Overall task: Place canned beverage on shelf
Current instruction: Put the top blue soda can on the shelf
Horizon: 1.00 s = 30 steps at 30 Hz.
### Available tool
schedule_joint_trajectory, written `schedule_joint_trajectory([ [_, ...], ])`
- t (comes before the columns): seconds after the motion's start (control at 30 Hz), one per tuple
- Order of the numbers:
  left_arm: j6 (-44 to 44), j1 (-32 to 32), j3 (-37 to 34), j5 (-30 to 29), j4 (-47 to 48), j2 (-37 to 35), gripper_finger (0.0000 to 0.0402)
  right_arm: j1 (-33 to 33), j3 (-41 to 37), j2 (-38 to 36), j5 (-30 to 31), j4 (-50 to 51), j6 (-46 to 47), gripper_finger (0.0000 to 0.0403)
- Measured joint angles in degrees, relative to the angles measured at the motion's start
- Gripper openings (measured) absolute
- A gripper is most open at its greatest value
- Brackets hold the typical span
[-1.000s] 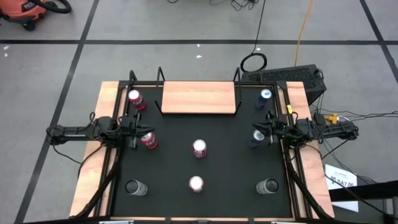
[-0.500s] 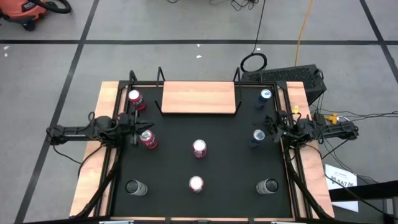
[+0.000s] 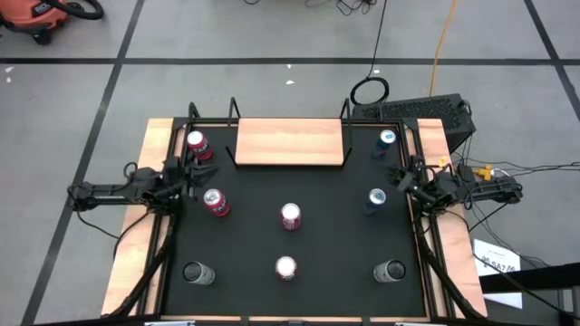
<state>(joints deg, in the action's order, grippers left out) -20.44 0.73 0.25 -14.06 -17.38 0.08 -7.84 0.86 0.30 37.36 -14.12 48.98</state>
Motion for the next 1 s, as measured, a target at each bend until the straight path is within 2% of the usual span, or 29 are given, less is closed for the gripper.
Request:
schedule_joint_trajectory([
  [0.27,-7.23,0.00,0.00,0.40,0.27,0.21,0.0000,0.00,0.64,0.00,3.43,-2.41,-2.10,0.0078],
  [0.43,-7.75,0.09,3.08,-3.40,2.35,0.79,0.0008,0.00,3.32,1.77,3.59,-1.98,-3.86,0.0143],
  [0.6,-7.77,0.04,9.45,-8.25,11.73,3.89,0.0056,0.02,9.02,5.61,5.81,-2.29,-7.92,0.0198],
  [0.73,-7.72,0.04,13.66,-10.06,12.61,7.91,0.0106,0.03,15.49,10.63,7.28,-1.75,-15.53,0.0214],
  [0.87,-8.13,0.07,17.58,-11.69,14.19,12.70,0.0144,0.04,23.61,15.85,11.53,6.86,-20.37,0.0215],
  [1.0,-12.47,1.18,21.50,-12.23,14.31,17.59,0.0160,0.04,33.52,20.20,14.56,24.70,-19.44,0.0215],
])
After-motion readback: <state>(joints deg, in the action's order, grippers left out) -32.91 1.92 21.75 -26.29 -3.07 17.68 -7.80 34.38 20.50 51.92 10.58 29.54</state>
